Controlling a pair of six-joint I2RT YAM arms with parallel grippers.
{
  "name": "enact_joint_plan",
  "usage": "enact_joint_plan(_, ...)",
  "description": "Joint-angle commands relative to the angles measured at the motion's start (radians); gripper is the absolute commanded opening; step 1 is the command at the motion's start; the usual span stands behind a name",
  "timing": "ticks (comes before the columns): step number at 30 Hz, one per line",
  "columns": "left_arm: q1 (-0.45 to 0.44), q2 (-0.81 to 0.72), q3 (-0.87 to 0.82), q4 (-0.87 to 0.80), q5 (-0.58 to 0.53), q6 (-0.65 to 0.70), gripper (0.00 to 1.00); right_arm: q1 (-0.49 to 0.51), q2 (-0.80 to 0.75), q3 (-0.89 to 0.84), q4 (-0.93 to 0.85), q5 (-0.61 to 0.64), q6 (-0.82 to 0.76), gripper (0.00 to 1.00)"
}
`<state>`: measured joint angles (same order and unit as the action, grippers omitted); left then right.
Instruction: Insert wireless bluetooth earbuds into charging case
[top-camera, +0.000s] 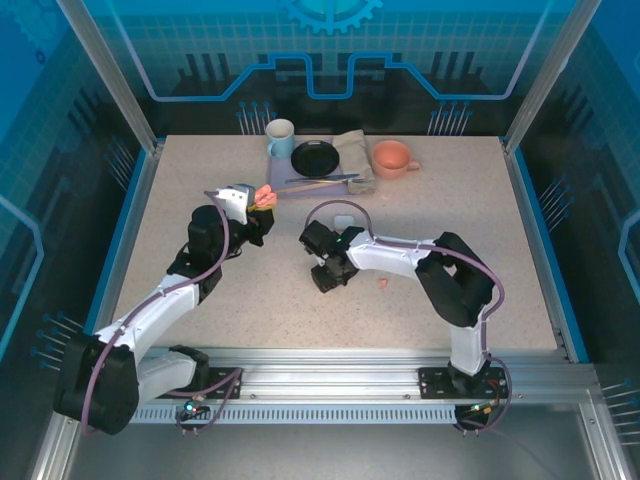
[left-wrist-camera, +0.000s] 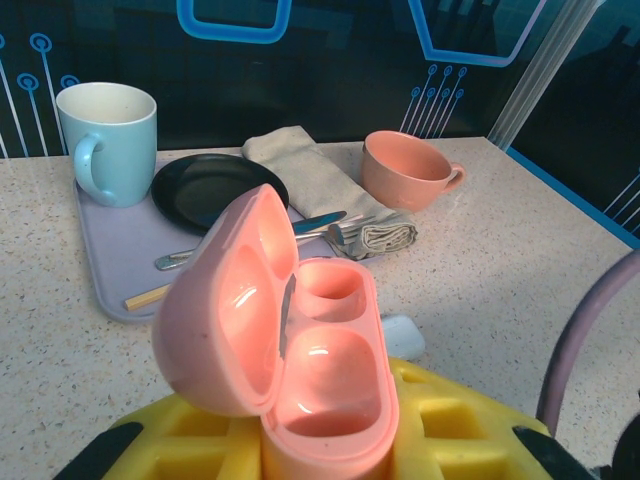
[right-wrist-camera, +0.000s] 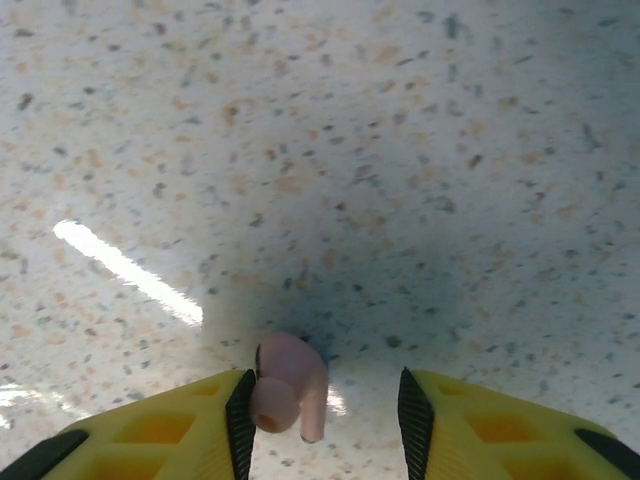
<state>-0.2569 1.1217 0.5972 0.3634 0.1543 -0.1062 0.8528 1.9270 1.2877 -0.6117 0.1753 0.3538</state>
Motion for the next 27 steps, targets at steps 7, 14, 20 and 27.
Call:
enact_joint_plan(7, 0.011, 0.006, 0.015, 0.019, 0.026, -0.012, 0.00, -0.084, -0.025, -0.004, -0.009, -0.022, 0.000, 0.42)
enact_joint_plan(14, 0.011, 0.008, 0.013, 0.022, 0.028, -0.013, 0.00, -0.125, -0.093, -0.026, -0.032, -0.031, 0.046, 0.42)
enact_joint_plan(20, 0.011, -0.001, 0.010, 0.018, 0.025, -0.011, 0.00, -0.178, -0.128, -0.110, -0.018, -0.043, 0.079, 0.40)
enact_joint_plan(27, 0.010, -0.002, 0.009, 0.019, 0.027, -0.010, 0.00, -0.144, -0.149, -0.073, 0.003, -0.097, 0.152, 0.49)
